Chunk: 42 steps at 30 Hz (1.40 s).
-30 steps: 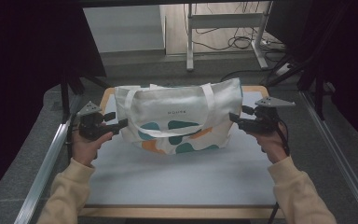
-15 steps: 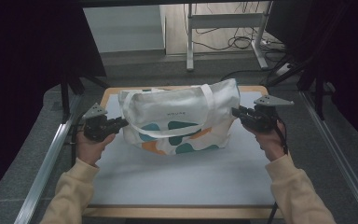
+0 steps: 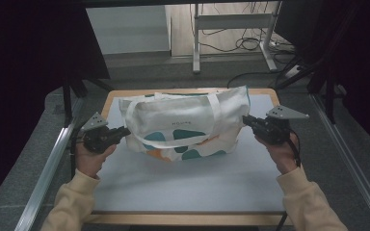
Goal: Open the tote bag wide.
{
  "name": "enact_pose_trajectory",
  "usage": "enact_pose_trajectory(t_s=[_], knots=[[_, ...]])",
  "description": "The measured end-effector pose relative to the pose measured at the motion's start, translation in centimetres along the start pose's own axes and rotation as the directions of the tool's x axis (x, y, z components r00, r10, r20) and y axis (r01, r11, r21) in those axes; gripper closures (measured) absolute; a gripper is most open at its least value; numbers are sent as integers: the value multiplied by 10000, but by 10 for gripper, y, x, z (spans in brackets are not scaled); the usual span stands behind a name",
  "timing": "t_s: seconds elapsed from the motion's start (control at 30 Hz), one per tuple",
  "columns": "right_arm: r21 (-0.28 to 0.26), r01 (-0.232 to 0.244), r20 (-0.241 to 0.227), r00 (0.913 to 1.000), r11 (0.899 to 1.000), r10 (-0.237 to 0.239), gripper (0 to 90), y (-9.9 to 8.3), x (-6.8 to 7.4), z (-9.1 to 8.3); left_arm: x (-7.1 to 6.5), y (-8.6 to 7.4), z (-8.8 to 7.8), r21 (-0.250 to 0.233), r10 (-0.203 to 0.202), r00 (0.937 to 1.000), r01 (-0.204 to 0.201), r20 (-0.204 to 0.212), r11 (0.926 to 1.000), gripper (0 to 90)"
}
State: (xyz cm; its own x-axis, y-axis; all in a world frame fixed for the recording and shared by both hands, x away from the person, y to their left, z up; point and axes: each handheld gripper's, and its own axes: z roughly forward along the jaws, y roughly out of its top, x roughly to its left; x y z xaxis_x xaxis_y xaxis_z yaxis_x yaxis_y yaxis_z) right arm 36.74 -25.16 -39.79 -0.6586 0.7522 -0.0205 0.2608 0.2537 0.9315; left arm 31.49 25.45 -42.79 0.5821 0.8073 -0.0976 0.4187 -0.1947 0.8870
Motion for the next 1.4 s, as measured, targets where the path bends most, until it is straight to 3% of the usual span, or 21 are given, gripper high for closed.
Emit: enact_pose_trajectory(t_s=[0.47,0.73,1.4], knots=[[362,241,-108,9997,9991,-237,847,-29,10,-7,-15,-24,-2,-114,322,9995,-321,41,9994,860],[1053,130,-107,9999,9944,-120,849,-48,10,7,-18,-37,8,377,464,9989,-462,-38,9982,862],[1616,-126,-189,9997,9868,158,849,-69,7,24,-22,-56,21,846,347,9993,-337,-104,9958,864]])
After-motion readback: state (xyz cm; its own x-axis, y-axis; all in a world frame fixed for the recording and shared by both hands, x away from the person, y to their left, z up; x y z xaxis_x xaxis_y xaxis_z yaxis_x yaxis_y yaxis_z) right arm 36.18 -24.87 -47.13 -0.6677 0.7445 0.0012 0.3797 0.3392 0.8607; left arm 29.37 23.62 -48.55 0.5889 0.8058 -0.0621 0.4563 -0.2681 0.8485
